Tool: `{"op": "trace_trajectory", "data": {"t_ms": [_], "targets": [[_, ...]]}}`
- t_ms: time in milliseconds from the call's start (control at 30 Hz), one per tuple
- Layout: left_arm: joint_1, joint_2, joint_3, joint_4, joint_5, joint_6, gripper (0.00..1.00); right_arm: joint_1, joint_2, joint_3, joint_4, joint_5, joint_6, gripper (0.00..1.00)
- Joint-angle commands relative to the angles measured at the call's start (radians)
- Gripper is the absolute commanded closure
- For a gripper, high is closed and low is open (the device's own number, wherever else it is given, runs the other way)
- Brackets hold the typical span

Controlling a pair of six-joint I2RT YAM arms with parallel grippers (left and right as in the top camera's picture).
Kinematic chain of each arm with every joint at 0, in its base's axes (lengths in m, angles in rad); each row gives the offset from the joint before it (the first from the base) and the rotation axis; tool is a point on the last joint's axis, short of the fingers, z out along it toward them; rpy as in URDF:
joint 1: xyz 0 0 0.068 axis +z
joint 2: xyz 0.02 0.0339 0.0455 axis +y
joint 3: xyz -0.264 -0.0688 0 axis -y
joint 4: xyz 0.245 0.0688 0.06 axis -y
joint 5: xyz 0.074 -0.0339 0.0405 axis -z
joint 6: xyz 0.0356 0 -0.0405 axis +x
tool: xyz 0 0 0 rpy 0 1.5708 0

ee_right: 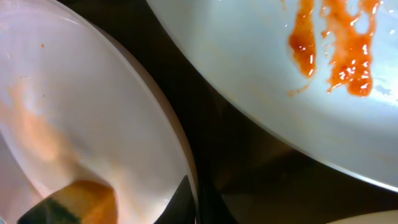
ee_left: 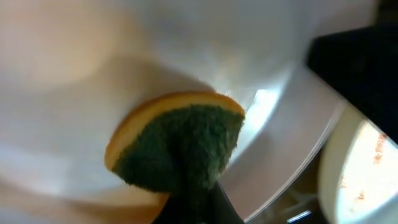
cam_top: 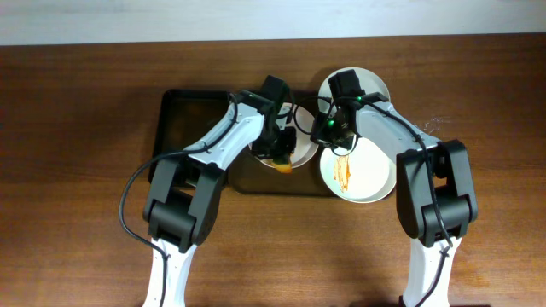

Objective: Clean dirty plates on tray and stack at the side
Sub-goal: 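Scrub the plate again with the sponge in the left gripper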

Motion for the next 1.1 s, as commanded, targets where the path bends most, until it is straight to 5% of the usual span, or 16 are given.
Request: {"op": "trace_trajectory", "data": {"t_ms": [0, 267, 467, 667, 800, 1067], "targets": [[0.025, -0.016, -0.002, 0.072, 0.035, 0.015, 1.00, -0.005, 0.008, -0.002, -0.011, 0.005, 0.004, 0.96], [0.031, 0.008, -0.002, 0.130, -0.491, -0.134, 1.00, -0.005, 0.008, -0.002, -0.010, 0.006, 0.004, 0.96], [-0.014, 0.010, -0.002, -0.017, -0.439, -0.205, 1.00, -0.005, 0.008, -0.002, -0.010, 0.006, 0.004, 0.96], [-0.111, 0.011, -0.006, -0.055, -0.527, -0.453, 1.00, -0.005, 0.008, -0.002, -0.011, 0.005, 0.004, 0.96], [-0.142, 0.012, -0.054, -0.026, -0.639, -0.640, 1.00, -0.005, 0.008, -0.002, -0.011, 0.003, 0.004, 0.96], [-0.103, 0.012, -0.100, 0.211, -0.853, -0.663, 1.00, -0.006, 0.008, -0.002, -0.018, 0.003, -0.015, 0.96]]}}
